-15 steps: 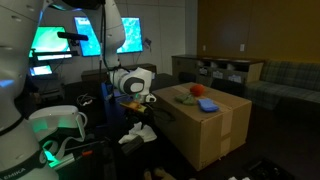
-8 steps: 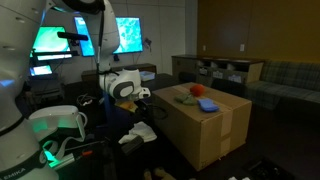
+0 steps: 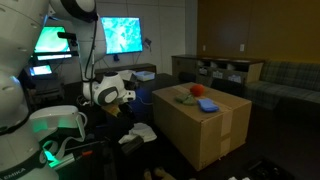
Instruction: Swap the things on the box with the things on the table
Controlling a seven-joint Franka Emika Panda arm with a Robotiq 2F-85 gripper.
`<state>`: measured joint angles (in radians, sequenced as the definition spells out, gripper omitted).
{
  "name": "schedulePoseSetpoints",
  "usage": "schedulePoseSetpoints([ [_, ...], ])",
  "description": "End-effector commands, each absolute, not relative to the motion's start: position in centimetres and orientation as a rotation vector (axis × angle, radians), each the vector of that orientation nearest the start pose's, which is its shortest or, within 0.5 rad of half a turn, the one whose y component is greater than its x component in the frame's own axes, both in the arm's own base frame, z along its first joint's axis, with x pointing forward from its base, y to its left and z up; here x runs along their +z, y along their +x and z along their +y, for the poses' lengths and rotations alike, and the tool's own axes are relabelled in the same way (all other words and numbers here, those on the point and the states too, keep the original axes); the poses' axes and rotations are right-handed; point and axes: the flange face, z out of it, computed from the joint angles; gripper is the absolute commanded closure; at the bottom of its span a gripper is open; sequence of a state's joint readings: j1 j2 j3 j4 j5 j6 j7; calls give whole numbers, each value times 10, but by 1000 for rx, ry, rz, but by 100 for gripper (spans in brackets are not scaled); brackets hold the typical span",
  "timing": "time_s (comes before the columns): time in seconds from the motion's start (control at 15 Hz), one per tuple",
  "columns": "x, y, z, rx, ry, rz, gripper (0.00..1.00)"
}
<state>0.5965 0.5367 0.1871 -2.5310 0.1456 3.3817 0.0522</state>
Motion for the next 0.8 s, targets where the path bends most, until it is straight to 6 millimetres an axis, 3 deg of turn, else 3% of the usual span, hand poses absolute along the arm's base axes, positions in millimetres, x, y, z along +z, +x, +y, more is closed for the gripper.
schedulePoseSetpoints([
  [0.0, 98, 303, 355, -399, -2829, -721, 0],
  [0.13, 88, 285, 376, -390, -2841, -707, 0],
  [0.4, 67, 268, 404, -369, -2855, -673, 0],
  [0.73, 57, 289, 399, -402, -2894, -585, 0],
])
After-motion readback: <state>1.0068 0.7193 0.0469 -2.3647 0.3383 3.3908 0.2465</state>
